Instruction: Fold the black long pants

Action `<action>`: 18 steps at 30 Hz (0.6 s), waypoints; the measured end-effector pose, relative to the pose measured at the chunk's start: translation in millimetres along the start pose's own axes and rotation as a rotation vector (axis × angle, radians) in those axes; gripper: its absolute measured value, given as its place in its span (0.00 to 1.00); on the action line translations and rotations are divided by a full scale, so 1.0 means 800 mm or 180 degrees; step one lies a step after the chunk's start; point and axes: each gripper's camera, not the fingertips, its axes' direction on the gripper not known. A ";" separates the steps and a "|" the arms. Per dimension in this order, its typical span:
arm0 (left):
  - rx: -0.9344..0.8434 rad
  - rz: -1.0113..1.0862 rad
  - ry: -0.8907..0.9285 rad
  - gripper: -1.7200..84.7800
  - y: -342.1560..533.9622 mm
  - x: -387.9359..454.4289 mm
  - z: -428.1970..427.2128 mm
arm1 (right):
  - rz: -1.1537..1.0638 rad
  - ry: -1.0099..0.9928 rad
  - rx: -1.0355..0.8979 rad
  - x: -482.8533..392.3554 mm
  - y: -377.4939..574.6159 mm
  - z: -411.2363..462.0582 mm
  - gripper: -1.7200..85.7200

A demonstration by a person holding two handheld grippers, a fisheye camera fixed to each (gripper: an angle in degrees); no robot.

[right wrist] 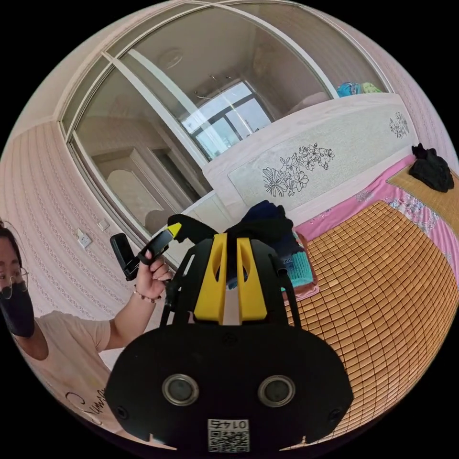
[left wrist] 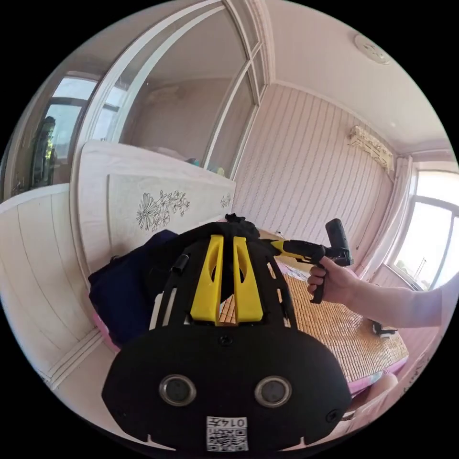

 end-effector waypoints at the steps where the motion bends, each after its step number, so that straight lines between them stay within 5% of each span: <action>1: 0.0116 0.0181 0.0146 0.06 -0.016 0.029 0.002 | -0.0075 0.0047 0.0106 -0.014 0.026 -0.032 0.04; 6: -0.0327 0.0523 0.1593 0.06 -0.014 0.179 0.071 | 0.0349 0.0797 0.0237 -0.038 0.194 -0.155 0.05; 10: -0.1481 0.0744 0.2462 0.08 0.117 0.332 0.140 | 0.1592 0.1487 -0.0286 -0.019 0.404 -0.217 0.09; 13: -0.2408 0.0520 0.2649 0.10 0.233 0.377 0.163 | 0.2192 0.1904 -0.0696 -0.042 0.520 -0.240 0.11; 18: -0.2834 0.0098 0.2209 0.09 0.292 0.344 0.151 | 0.2101 0.2366 -0.0814 -0.085 0.562 -0.246 0.12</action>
